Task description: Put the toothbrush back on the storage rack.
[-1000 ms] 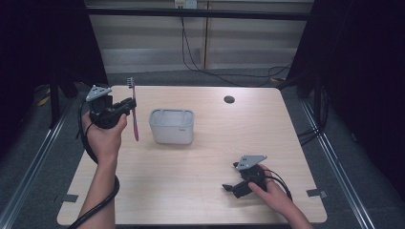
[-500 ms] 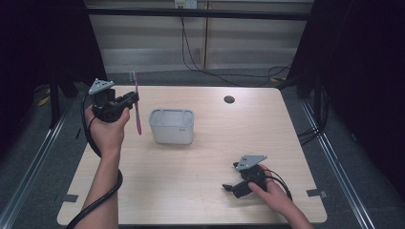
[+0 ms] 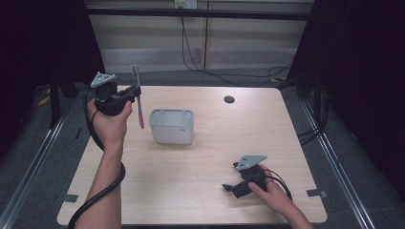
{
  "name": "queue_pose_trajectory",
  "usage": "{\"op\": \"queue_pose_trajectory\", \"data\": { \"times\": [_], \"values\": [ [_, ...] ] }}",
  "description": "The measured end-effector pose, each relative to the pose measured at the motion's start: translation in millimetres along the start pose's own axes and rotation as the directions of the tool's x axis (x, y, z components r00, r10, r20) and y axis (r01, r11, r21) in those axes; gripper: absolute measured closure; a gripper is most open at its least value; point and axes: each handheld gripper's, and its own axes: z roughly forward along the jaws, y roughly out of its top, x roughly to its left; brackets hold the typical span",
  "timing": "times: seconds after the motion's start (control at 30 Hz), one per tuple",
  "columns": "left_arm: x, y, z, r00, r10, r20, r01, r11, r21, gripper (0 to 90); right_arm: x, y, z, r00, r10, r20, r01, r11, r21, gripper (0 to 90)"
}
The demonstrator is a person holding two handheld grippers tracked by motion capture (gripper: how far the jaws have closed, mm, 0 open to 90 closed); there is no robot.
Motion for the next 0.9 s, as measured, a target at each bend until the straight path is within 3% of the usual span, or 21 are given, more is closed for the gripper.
{"op": "queue_pose_trajectory", "data": {
  "times": [0.9],
  "values": [
    [-5.2,17.2,15.7,0.9998,0.007,0.017,-0.007,0.9998,-0.018,80.1,-0.2,0.0,0.1,1.0000,-0.003,0.000,0.003,1.000,-0.002,7.7]
  ]
}}
